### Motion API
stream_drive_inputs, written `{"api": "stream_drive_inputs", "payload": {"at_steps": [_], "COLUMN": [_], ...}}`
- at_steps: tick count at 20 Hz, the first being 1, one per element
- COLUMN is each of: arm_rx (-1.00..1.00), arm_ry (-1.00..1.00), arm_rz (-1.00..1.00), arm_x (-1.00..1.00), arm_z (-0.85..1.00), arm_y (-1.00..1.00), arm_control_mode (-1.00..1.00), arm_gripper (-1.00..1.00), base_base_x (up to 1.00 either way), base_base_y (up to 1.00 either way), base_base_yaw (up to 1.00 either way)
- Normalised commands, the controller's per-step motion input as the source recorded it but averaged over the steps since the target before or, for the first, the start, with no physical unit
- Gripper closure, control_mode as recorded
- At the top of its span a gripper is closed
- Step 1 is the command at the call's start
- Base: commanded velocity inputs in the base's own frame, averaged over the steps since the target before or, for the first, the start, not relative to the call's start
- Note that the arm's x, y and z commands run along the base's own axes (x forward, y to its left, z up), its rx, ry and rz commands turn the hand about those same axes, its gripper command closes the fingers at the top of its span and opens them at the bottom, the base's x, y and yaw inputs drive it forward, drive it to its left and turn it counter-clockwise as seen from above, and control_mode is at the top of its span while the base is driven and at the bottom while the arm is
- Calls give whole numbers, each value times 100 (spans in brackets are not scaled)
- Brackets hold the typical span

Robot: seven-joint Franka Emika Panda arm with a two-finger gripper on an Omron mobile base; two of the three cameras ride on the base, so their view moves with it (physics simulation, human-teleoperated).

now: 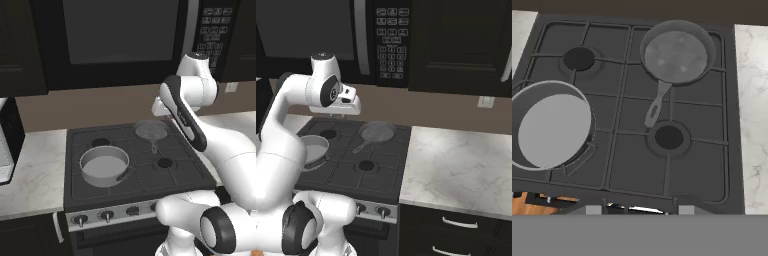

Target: Move the pot and pan from the stove into the sink.

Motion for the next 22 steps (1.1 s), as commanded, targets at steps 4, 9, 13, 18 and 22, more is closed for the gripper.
{"api": "stream_drive_inputs", "payload": {"at_steps": [4,9,13,18,22], "arm_rx": [0,1,2,0,0], "arm_ry": [0,0,-1,-5,-7], "arm_rz": [0,1,0,-6,-12], "arm_x": [-17,-36,-29,-7,0], "arm_z": [0,0,0,-5,-10], "arm_y": [0,4,19,50,63], "arm_control_mode": [-100,-100,-100,-100,-100], "arm_gripper": [-100,-100,-100,-100,-100], "base_base_x": [0,0,0,0,0], "base_base_y": [0,0,0,0,0], "base_base_yaw": [0,0,0,0,0]}}
